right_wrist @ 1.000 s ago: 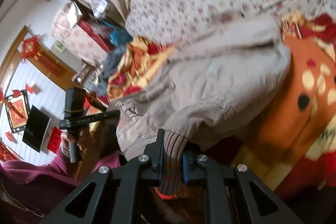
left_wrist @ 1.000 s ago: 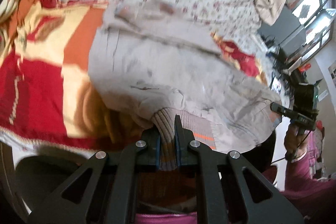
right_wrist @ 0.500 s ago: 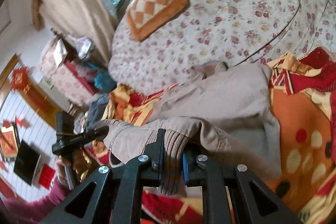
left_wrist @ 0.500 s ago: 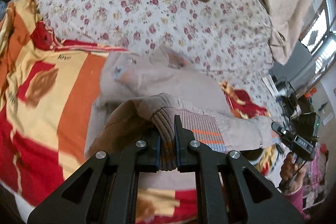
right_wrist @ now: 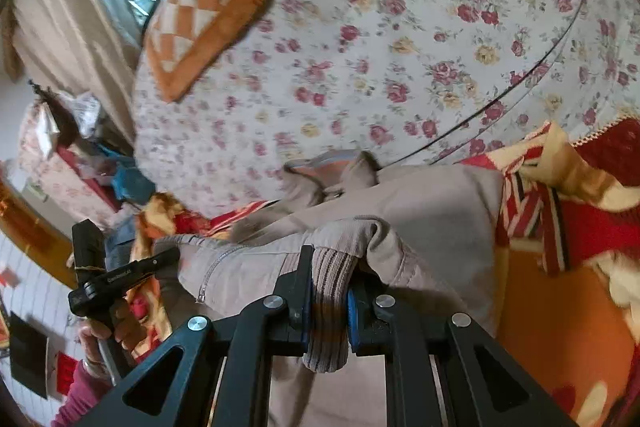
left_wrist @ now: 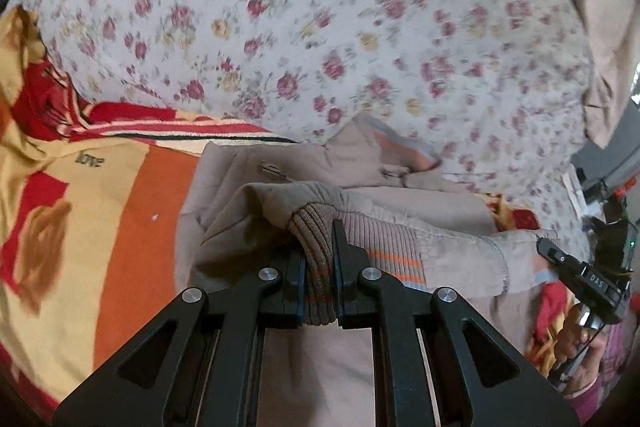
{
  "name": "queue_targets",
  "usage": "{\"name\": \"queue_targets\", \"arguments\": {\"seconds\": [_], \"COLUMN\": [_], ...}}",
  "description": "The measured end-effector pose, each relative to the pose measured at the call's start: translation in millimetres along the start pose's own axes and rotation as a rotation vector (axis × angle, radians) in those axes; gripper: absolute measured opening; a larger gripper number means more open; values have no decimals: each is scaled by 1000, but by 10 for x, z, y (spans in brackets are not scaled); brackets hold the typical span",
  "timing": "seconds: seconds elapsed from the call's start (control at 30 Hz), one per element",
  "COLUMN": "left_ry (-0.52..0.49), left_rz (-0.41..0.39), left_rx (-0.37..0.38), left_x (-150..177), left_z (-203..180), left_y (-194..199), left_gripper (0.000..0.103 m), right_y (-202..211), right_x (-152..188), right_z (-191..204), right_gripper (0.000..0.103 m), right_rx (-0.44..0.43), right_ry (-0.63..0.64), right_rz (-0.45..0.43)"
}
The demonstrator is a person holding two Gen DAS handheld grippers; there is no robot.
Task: Fold large clothes
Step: 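Carry the hem with both grippers over the jacket toward the collar, then lay the hem onto the collar and open both grippers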
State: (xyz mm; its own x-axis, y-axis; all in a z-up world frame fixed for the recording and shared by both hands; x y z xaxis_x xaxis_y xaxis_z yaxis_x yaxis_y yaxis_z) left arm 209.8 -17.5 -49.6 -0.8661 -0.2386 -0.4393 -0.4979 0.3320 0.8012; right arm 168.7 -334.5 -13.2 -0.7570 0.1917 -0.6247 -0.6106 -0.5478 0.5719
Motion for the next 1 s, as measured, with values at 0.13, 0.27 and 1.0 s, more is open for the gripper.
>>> {"name": "queue_targets", "arguments": {"seconds": [0.13,0.27,1.0], "left_ry": [60,83,-109], "left_rz": [16,19,-60], "left_rx": [-10,-23,-281], "left_x": [-67,-118,249], "left_z": [185,301,520], "left_y": [-413,-503,-607], "left_gripper": [27,48,81], "right_y": [-412,-592,-1401], "right_x": [-105,-127,206], "right_z": [-377,-734,-163], "right_gripper": [17,49,13], "right_rx": [29,137,393], "right_ry": [-84,-163,317], "right_rz": [-3,-9,238]}}
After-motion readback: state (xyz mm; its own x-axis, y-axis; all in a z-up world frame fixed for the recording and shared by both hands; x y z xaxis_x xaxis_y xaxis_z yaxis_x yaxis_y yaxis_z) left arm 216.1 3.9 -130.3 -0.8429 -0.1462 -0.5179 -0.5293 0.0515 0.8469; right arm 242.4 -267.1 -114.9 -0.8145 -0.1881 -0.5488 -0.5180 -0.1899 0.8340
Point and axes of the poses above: each gripper's, at about its wrist camera, not at the fingertips, and y roughly against the way its jaws point, z to its left, x to its underside, the point moved 10 cm from there along -y, roughly the way its jaws point, and after that the axes turned 7 degrees about y, right-handed, at the moved point
